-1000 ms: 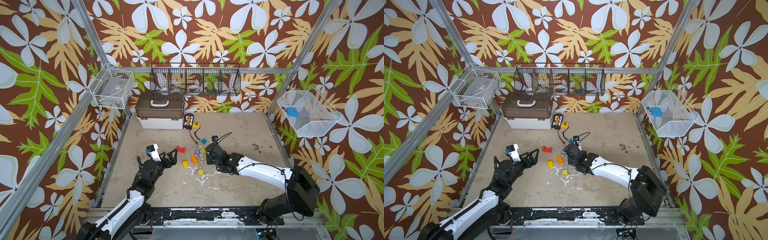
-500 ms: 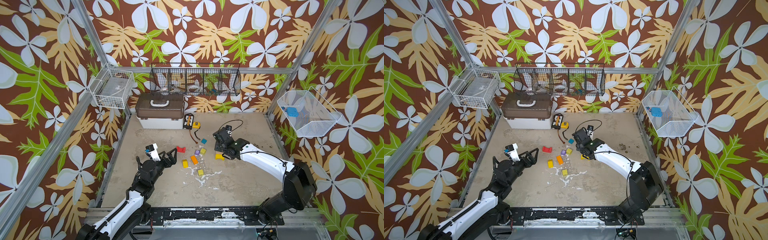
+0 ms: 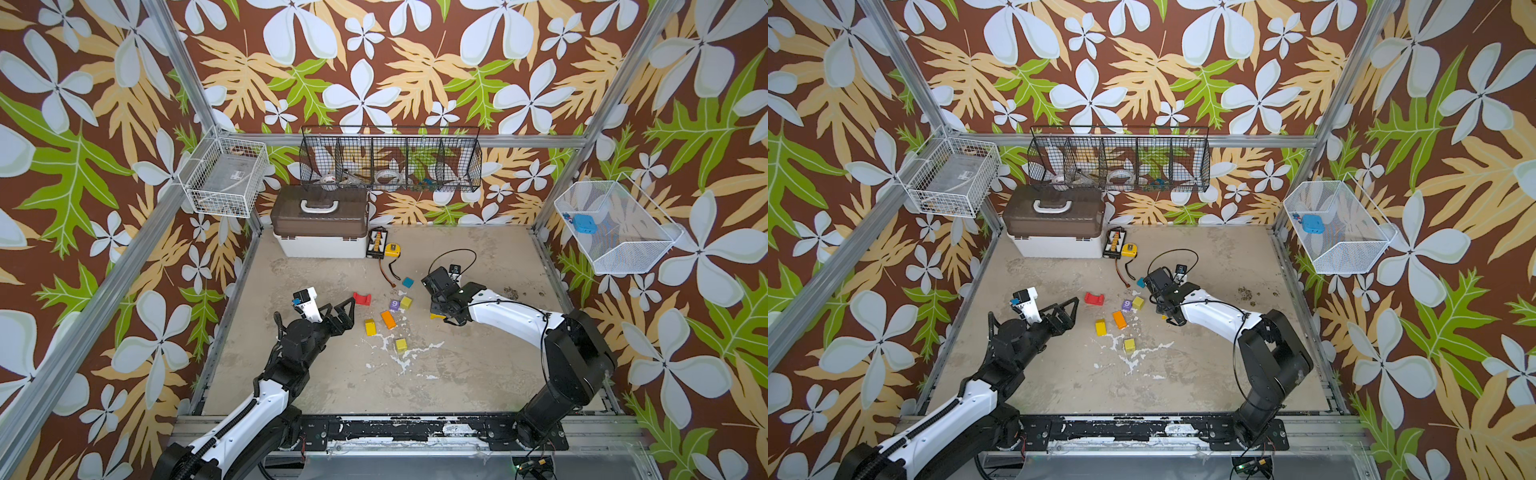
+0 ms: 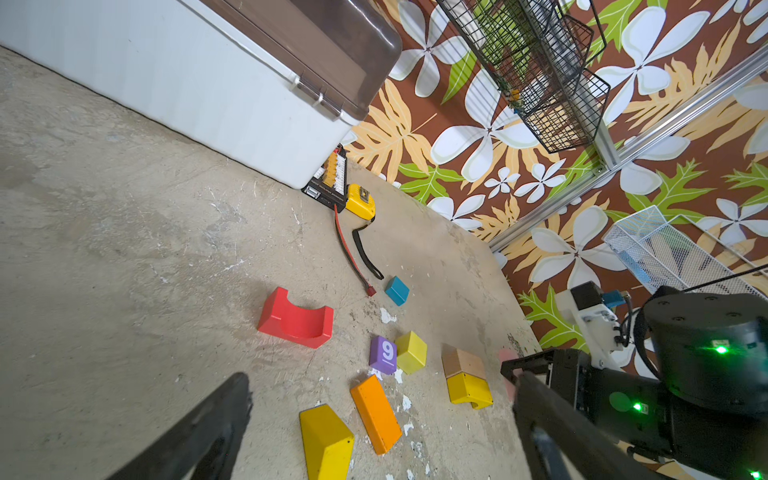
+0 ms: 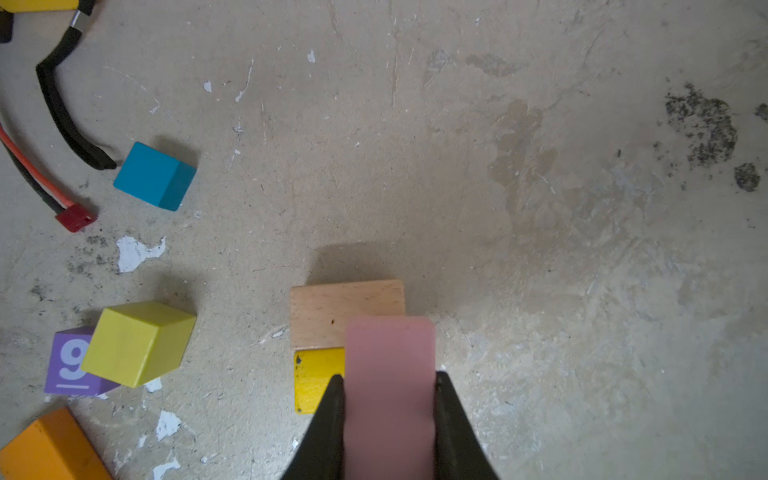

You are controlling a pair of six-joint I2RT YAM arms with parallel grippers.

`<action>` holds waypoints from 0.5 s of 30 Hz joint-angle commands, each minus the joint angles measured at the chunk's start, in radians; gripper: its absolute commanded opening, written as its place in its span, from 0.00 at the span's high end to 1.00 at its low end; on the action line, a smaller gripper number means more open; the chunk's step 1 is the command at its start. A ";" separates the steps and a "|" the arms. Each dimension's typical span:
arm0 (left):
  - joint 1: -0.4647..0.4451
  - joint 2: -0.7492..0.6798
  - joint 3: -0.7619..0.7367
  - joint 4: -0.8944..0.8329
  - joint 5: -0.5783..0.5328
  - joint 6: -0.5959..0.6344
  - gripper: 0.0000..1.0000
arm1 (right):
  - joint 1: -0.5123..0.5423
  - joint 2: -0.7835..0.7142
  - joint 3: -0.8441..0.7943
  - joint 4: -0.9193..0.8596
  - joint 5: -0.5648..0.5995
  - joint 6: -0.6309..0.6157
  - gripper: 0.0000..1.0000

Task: Build the wood block tower
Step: 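Position the held pink bar above the wood arch block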

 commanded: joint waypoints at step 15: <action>-0.002 0.008 0.006 0.028 -0.002 -0.008 0.00 | -0.009 0.071 0.008 0.046 -0.023 -0.049 0.91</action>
